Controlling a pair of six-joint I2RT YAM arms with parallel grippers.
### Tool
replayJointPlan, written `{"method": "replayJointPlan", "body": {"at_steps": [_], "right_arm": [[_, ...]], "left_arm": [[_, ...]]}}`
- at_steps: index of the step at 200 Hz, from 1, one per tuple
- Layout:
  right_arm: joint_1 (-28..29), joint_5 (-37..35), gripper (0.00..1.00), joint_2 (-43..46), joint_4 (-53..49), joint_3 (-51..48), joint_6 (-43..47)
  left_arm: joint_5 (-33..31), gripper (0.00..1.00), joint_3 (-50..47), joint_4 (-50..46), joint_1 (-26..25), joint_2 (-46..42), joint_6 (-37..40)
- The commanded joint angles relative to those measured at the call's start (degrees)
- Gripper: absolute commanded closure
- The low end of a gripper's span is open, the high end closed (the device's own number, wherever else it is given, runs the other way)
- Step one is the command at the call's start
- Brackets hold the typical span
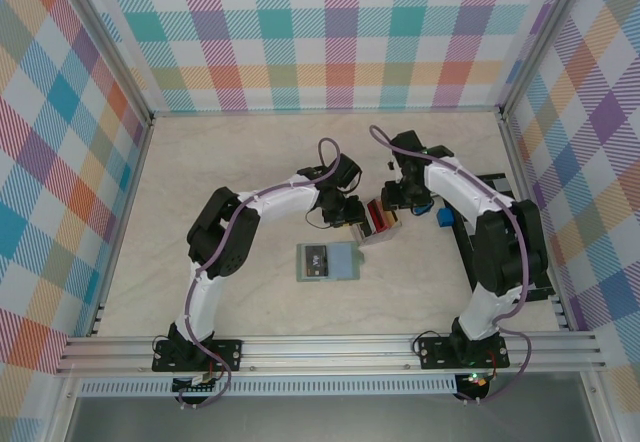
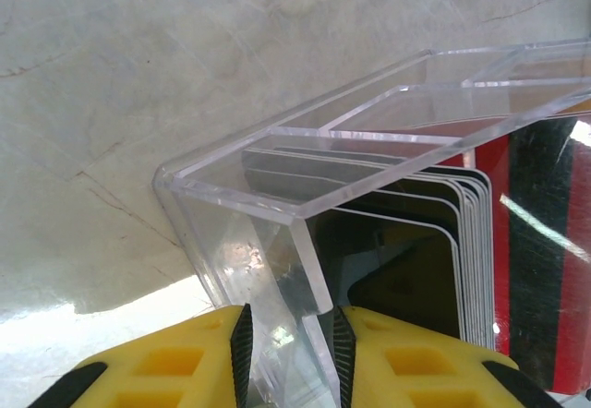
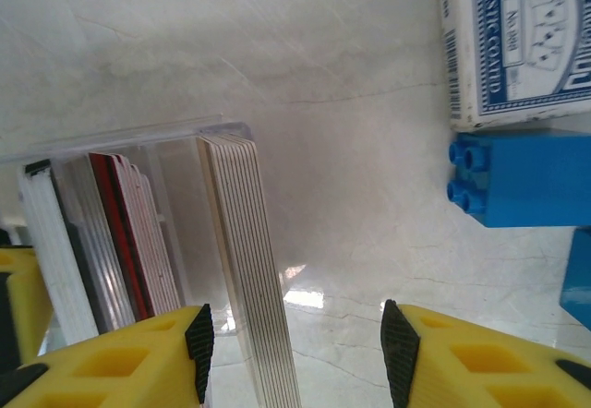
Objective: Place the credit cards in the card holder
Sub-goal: Pick up the credit card from the storage box.
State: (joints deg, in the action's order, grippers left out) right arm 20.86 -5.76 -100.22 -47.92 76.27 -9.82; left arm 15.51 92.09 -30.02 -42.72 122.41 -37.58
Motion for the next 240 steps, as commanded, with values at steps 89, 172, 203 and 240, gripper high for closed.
{"method": "replayJointPlan", "body": {"at_steps": [89,172,203,240], "right_arm": [[1.11,-5.91,0.49,-1.16,-2.92,3.27,2.10],[1.42,-4.25,0.63,0.01,-3.31,3.98,2.01],[1.53,-4.67,0.68,0.39,-3.76,3.93,1.57],[1.55,-3.91,0.73,0.99,-3.65,3.45,1.47]], "left_arm": [[-0.71,0.70,1.16,-4.17,-0.08,1.47,1.97],[0.40,0.70,0.45,-3.30,-0.01,1.69,1.11],[0.40,0.70,0.45,-3.37,-0.08,1.72,1.18],[0.49,0.70,0.28,-3.14,-0.08,1.78,1.09]]}}
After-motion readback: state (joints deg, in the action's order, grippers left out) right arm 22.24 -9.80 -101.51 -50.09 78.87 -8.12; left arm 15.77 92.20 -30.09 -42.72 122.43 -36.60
